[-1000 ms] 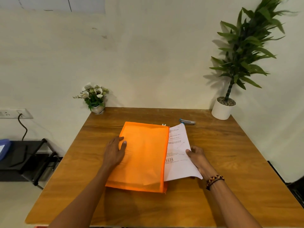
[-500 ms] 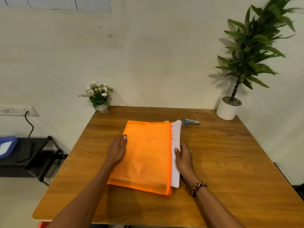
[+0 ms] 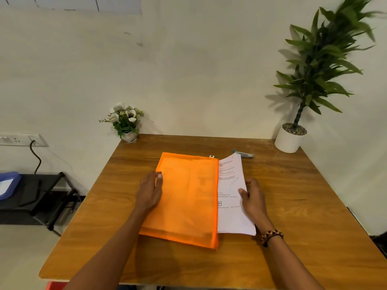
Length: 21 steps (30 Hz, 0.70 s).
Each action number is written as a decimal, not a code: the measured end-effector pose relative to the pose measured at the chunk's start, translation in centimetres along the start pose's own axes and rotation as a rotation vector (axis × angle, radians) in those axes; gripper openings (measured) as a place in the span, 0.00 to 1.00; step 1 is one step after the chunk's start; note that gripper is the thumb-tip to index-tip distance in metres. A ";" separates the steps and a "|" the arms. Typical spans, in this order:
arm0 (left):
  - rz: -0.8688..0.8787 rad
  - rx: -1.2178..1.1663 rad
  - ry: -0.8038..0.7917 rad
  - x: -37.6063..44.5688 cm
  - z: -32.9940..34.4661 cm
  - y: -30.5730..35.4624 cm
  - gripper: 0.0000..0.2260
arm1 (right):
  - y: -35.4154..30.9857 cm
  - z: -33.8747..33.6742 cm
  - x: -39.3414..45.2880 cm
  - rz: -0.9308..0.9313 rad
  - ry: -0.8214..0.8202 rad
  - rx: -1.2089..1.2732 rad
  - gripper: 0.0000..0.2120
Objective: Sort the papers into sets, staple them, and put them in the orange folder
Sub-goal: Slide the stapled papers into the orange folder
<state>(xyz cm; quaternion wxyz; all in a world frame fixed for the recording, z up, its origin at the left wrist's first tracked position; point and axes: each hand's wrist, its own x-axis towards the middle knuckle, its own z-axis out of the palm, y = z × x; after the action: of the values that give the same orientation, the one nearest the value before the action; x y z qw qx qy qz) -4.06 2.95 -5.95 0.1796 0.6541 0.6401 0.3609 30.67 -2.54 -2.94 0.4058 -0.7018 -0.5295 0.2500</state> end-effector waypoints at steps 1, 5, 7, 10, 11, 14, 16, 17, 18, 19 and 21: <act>0.000 0.002 0.003 0.0 0.0 0.0 0.25 | 0.4 -0.2 0.1 0.011 0.012 0.028 0.13; 0.015 0.004 0.016 -0.1 0.0 0.0 0.30 | 1.8 -0.5 -0.5 0.056 0.083 0.107 0.12; 0.013 0.011 0.013 0.0 0.0 0.0 0.30 | 2.1 -0.6 -1.3 0.062 0.123 0.133 0.12; 0.005 0.024 0.009 0.0 0.0 0.0 0.31 | 1.8 -0.6 -3.1 0.062 0.190 0.186 0.10; 0.000 0.030 0.008 0.0 0.0 0.0 0.31 | 1.5 -0.5 -3.8 0.060 0.215 0.193 0.10; -0.003 0.035 0.008 0.1 0.1 -0.1 0.31 | 0.7 0.1 -5.9 0.061 0.302 0.188 0.09; -0.010 0.042 0.006 0.2 0.2 -0.2 0.31 | 0.4 0.7 -7.0 0.078 0.351 0.192 0.09; -0.017 0.045 0.004 0.2 0.2 -0.2 0.32 | 0.4 1.0 -7.3 0.095 0.364 0.201 0.09; -0.020 0.047 0.001 0.2 0.3 -0.2 0.32 | 0.3 1.2 -7.6 0.110 0.367 0.212 0.09; -0.019 0.048 0.000 0.2 0.3 -0.2 0.32 | 0.2 1.4 -7.7 0.120 0.366 0.217 0.09; -0.011 0.049 -0.002 0.2 0.3 -0.2 0.32 | 0.1 1.5 -7.9 0.128 0.350 0.210 0.09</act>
<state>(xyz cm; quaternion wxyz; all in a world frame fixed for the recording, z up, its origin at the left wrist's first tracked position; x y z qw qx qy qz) -4.02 3.23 -6.23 0.1661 0.6552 0.6522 0.3433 27.06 -9.51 -4.50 0.5457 -0.7205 -0.3765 0.2033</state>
